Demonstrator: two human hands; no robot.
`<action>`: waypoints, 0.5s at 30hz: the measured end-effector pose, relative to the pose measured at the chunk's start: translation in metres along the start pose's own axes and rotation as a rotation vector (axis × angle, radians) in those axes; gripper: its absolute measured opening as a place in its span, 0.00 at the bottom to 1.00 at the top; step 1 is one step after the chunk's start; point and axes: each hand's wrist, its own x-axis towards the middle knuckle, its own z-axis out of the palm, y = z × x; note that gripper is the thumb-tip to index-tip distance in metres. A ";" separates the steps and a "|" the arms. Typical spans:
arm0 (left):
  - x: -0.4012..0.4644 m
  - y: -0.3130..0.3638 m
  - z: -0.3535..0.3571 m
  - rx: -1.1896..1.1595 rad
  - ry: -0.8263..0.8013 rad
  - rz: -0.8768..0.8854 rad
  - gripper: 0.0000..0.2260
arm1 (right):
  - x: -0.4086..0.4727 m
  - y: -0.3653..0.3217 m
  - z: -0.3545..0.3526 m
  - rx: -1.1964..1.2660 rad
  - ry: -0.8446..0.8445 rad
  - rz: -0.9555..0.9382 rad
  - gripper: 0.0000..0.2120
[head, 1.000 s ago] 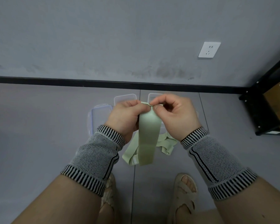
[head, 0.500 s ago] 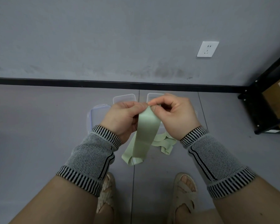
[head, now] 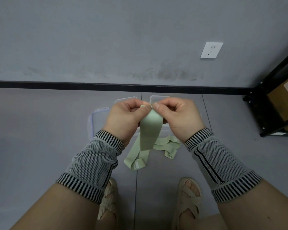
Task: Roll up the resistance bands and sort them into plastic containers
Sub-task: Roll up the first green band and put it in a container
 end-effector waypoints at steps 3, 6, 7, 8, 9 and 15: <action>0.000 0.000 0.001 -0.026 -0.012 -0.019 0.06 | 0.001 -0.001 -0.001 0.047 0.007 0.022 0.03; 0.001 0.001 0.002 -0.081 -0.022 -0.050 0.06 | 0.001 -0.001 0.000 0.118 0.000 0.046 0.03; 0.001 0.002 0.002 -0.093 -0.026 -0.055 0.07 | 0.001 -0.001 0.000 0.149 -0.008 0.059 0.03; 0.001 0.002 0.002 -0.103 -0.030 -0.058 0.07 | 0.001 -0.001 0.000 0.180 -0.017 0.069 0.04; 0.001 0.003 0.002 -0.114 -0.034 -0.061 0.07 | 0.002 -0.001 0.000 0.204 -0.028 0.077 0.05; 0.001 0.003 0.003 -0.175 -0.036 -0.085 0.11 | 0.003 0.000 0.003 0.322 -0.066 0.134 0.10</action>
